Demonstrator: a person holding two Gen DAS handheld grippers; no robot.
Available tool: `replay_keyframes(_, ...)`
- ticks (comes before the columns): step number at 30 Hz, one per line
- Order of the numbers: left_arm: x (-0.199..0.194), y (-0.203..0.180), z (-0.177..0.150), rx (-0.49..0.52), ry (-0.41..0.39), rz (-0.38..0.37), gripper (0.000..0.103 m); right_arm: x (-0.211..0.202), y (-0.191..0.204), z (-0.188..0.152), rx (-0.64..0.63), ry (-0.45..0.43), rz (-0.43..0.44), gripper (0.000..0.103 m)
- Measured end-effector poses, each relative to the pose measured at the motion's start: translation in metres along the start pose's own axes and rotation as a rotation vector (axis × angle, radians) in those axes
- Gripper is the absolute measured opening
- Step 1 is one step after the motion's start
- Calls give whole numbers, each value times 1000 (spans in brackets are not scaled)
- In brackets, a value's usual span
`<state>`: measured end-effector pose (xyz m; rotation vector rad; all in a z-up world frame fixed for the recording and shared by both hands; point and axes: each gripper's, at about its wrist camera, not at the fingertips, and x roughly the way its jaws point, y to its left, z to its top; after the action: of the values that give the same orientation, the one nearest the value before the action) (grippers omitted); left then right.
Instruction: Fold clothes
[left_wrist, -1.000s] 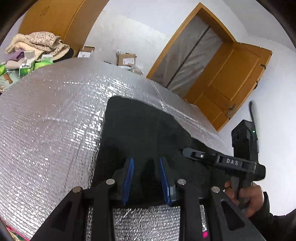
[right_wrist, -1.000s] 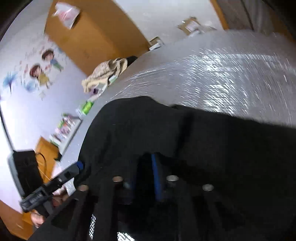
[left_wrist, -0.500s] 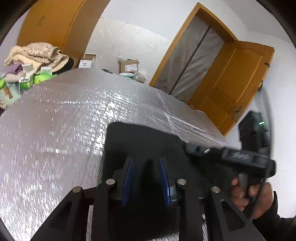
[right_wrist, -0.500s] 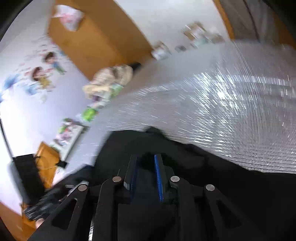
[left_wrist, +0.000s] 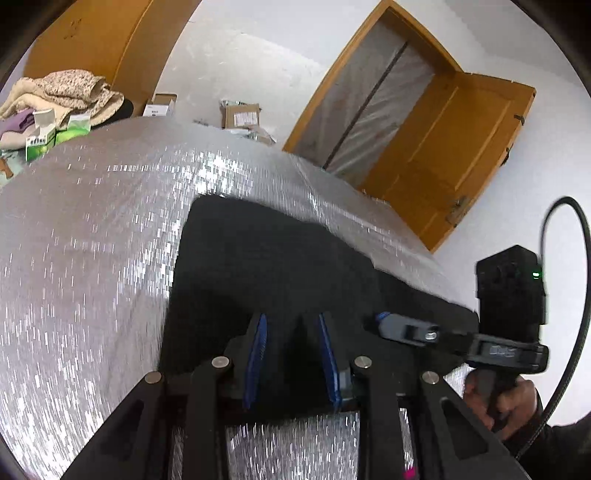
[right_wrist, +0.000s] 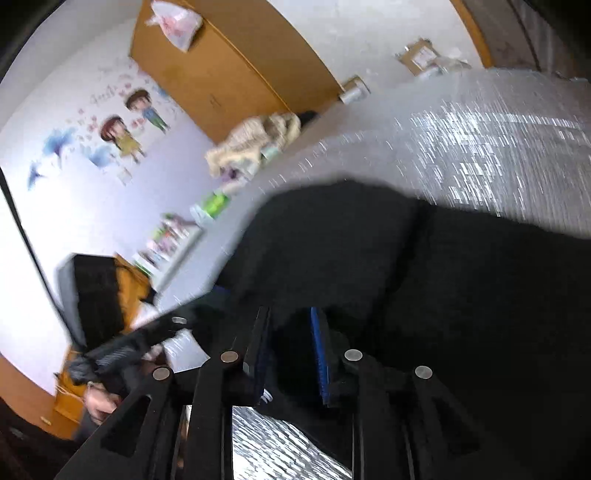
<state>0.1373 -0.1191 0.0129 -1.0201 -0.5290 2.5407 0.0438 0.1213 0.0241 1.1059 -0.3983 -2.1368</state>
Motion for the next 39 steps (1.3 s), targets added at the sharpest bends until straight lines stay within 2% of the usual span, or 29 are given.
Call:
replay_keyframes(1, 4, 1, -6, -2, 21, 12, 29, -3, 2, -5, -11, -1, 4, 20)
replay_keyframes(5, -7, -12, -7, 25, -18, 22, 29, -19, 8, -23, -52, -12, 20, 22)
replay_keyframes(9, -14, -30, -3, 79, -41, 21, 29, -58, -5, -34, -38, -75, -5, 23)
replay_keyframes(11, -4, -37, -3, 97, -16, 8, 29, -77, -21, -42, 2, -104, -32, 23)
replay_keyframes(14, 18, -44, -10, 120, 67, 15, 29, -106, -48, -53, 76, -145, -99, 24)
replay_keyframes(21, 5, -67, 4, 166, -6, -12, 29, -163, -88, -65, 181, -263, -212, 26)
replay_keyframes(24, 15, -64, -2, 153, 19, -12, 29, -179, -97, -67, 204, -298, -238, 27)
replay_keyframes(26, 26, -64, -6, 140, 51, -8, 29, -178, -97, -65, 218, -302, -207, 32)
replay_keyframes(28, 24, -64, -4, 136, 33, -8, 29, -173, -93, -64, 227, -293, -156, 42)
replay_keyframes(30, 18, -63, 0, 132, 3, 0, 29, -156, -85, -62, 221, -256, -84, 46)
replay_keyframes(34, 0, -49, 9, 103, -68, 67, 29, -103, -66, -50, 207, -146, 52, 49)
replay_keyframes(39, -17, -26, 6, 62, -89, 108, 29, -30, -50, -22, 175, 16, 103, 50)
